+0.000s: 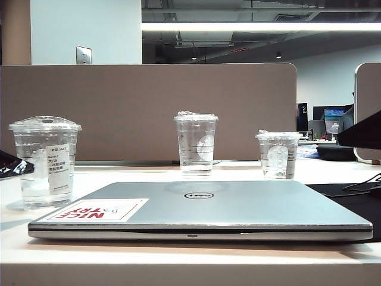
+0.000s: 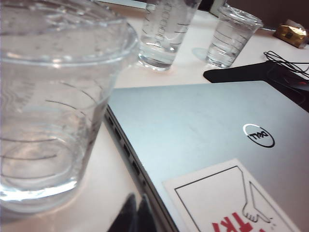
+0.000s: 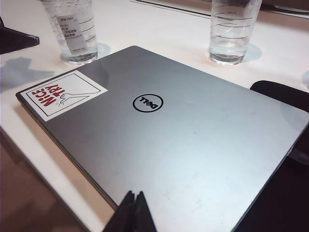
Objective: Pick up the coffee cup on the left and place it on the left side of the laptop.
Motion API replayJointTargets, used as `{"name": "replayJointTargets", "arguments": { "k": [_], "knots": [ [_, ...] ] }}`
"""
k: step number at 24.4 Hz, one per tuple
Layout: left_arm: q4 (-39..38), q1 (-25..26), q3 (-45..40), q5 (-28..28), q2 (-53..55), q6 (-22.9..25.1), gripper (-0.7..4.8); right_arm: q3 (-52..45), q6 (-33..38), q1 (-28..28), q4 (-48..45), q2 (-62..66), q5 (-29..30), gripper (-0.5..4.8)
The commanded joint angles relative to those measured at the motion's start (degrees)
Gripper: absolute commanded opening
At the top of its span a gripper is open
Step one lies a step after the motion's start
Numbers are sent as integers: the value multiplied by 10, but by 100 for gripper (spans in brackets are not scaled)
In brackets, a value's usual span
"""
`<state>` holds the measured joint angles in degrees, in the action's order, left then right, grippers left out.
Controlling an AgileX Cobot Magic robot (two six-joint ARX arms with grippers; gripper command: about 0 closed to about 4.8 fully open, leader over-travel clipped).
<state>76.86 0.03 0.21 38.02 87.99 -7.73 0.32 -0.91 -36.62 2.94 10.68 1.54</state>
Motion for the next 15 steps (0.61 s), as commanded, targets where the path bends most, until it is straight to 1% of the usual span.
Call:
{"name": "replayJointTargets", "arguments": {
  "k": [1, 2, 5, 10, 12, 14, 15],
  "knots": [
    [5, 1, 1, 8, -3, -26, -6, -2, 0, 0, -10, -2, -1, -4],
    [6, 1, 1, 15, -9, -41, -6, -2, 0, 1, -10, -2, -1, -4],
    [5, 0, 1, 23, -44, -63, -6, -2, 0, 4, -10, -2, -1, -4],
    [-1, 1, 1, 34, -172, -115, -6, -2, 0, 33, -10, -32, -1, -4],
    [-9, 1, 1, 32, -208, -115, -6, -2, 0, 48, -10, -46, -1, -4],
    [-32, 1, 1, 32, -254, -101, -6, -2, 0, 68, -10, -59, -1, -4],
    [-59, 1, 1, 31, -291, -90, -6, -2, 0, 85, -10, -67, -1, -4]
  ]
}}
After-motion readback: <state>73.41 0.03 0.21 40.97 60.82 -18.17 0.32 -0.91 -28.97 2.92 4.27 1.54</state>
